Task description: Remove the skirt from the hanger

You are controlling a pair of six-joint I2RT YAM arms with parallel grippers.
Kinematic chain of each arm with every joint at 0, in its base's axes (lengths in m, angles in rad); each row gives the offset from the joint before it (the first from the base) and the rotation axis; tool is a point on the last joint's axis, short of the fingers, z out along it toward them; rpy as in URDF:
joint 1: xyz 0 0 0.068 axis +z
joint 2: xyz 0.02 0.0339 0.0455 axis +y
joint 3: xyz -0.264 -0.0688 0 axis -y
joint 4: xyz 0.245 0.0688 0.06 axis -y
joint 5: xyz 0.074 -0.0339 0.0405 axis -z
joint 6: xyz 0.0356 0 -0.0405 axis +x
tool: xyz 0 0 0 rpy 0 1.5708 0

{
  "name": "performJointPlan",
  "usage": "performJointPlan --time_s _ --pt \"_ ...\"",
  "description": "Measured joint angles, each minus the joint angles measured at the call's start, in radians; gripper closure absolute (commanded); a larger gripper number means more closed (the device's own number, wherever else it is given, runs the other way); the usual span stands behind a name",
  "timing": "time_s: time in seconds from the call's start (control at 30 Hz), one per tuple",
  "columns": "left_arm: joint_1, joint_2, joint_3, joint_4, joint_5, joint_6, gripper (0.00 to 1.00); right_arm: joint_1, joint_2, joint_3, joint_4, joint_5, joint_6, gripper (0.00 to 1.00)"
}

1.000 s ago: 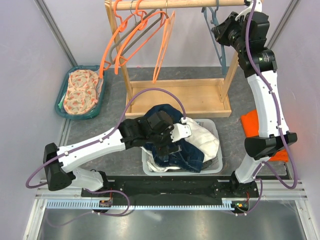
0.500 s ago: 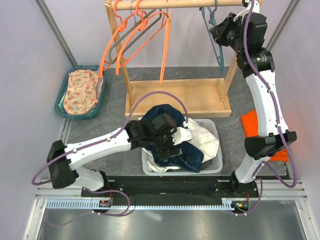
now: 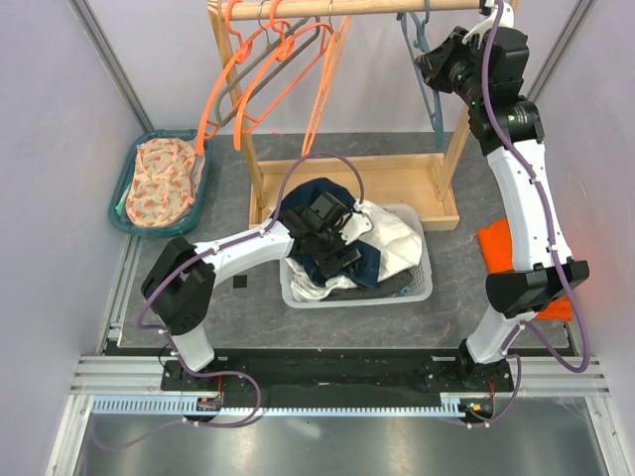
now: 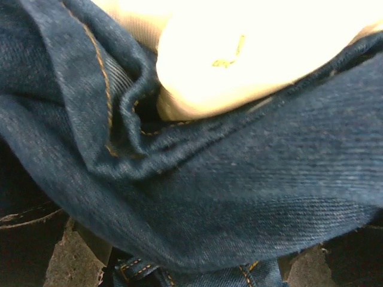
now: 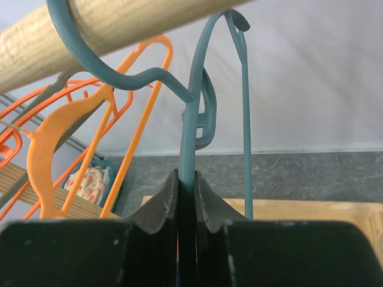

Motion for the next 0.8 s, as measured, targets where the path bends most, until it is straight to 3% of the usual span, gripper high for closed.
performJointPlan --time_s 0.2,0.23,0.27,0.37,0.47,0.63,0.8 --pt "0.042 0.017 0.001 0.051 -0.044 0.014 0.0 0.0 -0.001 -0.022 0.028 0.0 0.004 1.0" --pt "0.042 0.014 0.001 0.05 -0.043 0.014 0.0 0.0 -0.002 -0.027 0.035 0.0 0.004 0.94" --pt "0.042 0.008 0.0 0.047 -0.04 0.014 0.0 0.0 -0.004 -0.035 0.044 0.0 0.004 0.72" --pt "0.042 -0.03 -0.011 0.024 -0.033 0.014 0.0 0.0 -0.018 -0.06 0.052 0.0 0.005 0.25" --pt "0.043 -0.105 -0.017 -0.047 -0.027 0.013 0.0 -0.001 -0.044 -0.095 0.023 0.004 -0.005 0.02" --pt "0.039 -0.276 0.018 -0.215 -0.028 0.002 0.0 -0.003 -0.126 -0.179 0.001 0.035 -0.023 0.02" --pt "0.023 -0.384 0.189 -0.338 -0.027 -0.035 0.0 -0.003 -0.316 -0.323 -0.024 0.084 -0.049 0.02"
